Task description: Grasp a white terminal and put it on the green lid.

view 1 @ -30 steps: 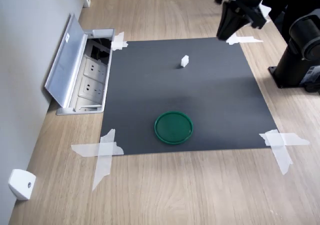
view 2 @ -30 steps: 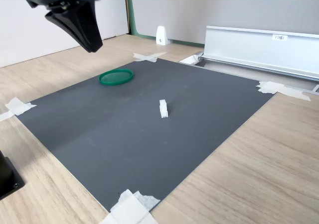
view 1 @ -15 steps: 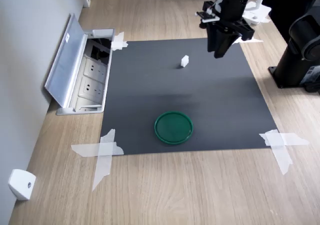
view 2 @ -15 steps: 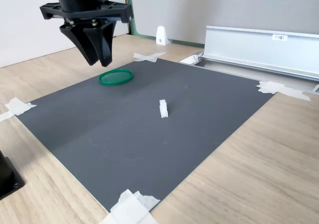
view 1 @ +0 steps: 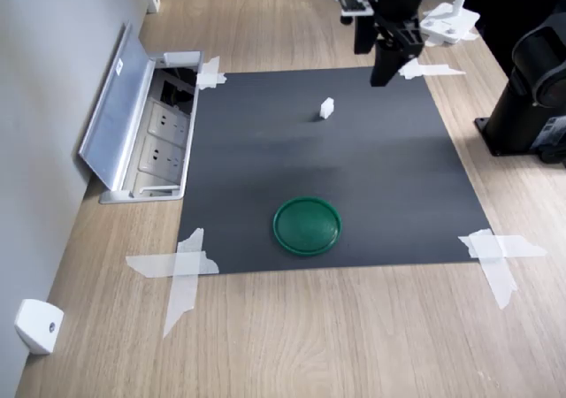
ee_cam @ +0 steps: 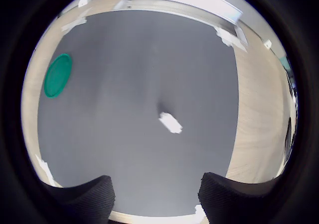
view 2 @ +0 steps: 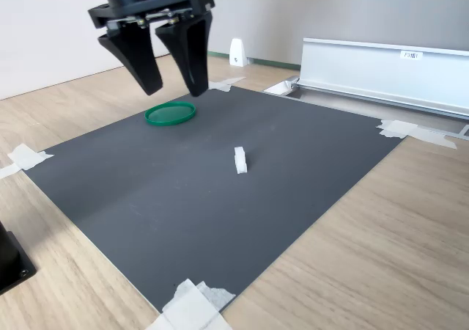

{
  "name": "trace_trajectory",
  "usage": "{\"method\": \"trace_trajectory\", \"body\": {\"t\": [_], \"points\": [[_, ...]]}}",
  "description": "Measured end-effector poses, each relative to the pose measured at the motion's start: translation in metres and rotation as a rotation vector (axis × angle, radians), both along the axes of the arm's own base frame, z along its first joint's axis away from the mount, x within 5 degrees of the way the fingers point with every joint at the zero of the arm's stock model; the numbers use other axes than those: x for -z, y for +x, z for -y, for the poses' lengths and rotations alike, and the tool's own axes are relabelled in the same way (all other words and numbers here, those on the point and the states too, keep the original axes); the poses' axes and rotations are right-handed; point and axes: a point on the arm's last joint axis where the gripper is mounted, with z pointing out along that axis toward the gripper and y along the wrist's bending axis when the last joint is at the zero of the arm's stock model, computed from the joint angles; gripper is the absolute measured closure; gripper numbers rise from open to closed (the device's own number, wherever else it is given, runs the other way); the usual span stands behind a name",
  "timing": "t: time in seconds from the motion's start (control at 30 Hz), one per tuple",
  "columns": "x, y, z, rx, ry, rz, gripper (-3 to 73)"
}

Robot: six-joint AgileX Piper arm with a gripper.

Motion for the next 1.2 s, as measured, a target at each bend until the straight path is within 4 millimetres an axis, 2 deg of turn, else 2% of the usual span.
{"method": "trace_trajectory", "body": {"t": [0.27,0.47,0.67,0.97,1.2], "points": [[0.018,0.022,0.024,-0.056,0.006,-0.069,-3.0],[0.024,0.046,0.03,-0.092,0.008,-0.084,-3.0],[0.048,0.062,0.034,-0.111,0.026,-0.133,-3.0],[0.079,0.075,0.036,-0.117,0.059,-0.187,-1.0],[0.089,0.079,0.035,-0.124,0.082,-0.198,7.0]]}}
